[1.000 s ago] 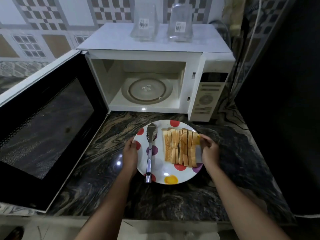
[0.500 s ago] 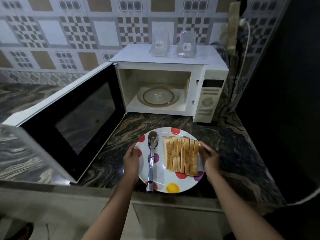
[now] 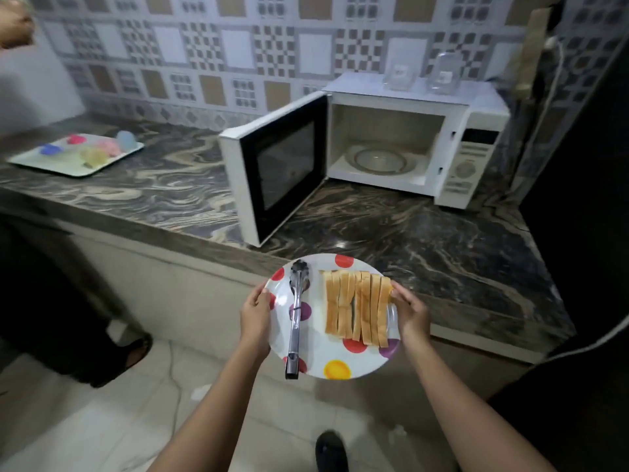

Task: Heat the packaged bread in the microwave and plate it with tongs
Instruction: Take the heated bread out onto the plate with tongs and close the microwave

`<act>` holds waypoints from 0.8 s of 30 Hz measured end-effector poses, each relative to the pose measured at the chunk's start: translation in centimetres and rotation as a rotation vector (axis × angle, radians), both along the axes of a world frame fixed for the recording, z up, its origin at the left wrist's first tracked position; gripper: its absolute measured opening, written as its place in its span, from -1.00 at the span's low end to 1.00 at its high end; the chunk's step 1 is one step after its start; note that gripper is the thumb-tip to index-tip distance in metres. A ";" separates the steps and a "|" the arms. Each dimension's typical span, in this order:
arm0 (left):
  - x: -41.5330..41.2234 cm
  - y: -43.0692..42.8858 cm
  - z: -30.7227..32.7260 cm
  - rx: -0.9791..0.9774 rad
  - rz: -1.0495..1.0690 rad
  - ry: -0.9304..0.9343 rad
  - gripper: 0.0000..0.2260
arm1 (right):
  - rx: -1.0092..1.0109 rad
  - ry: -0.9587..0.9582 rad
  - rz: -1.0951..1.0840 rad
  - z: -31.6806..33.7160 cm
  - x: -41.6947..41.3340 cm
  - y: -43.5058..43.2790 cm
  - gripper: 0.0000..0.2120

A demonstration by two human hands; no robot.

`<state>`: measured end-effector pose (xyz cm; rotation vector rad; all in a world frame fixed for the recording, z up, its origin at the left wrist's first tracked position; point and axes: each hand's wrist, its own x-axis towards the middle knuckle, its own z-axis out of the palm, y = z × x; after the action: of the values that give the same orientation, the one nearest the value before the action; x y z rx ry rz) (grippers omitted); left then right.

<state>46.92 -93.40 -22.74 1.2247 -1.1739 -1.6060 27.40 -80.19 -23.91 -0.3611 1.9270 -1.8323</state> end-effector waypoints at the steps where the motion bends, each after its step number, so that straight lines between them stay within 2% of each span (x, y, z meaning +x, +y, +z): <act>1: 1.6 0.3 0.1 0.003 0.035 0.003 -0.78 | 0.013 0.009 0.028 0.1 1.3 -0.2 -0.67; 14: 19.5 -1.8 0.3 0.039 0.425 0.025 -0.79 | 0.033 0.008 0.398 0.5 16.2 -9.6 -0.70; 24: 25.8 -11.6 1.4 0.034 0.582 0.026 -0.81 | 0.004 -0.056 0.566 0.8 21.8 -24.2 -0.71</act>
<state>72.68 -105.01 -21.30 1.4003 -0.6825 -1.1985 49.19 -104.35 -23.16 -0.7565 1.5757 -1.4440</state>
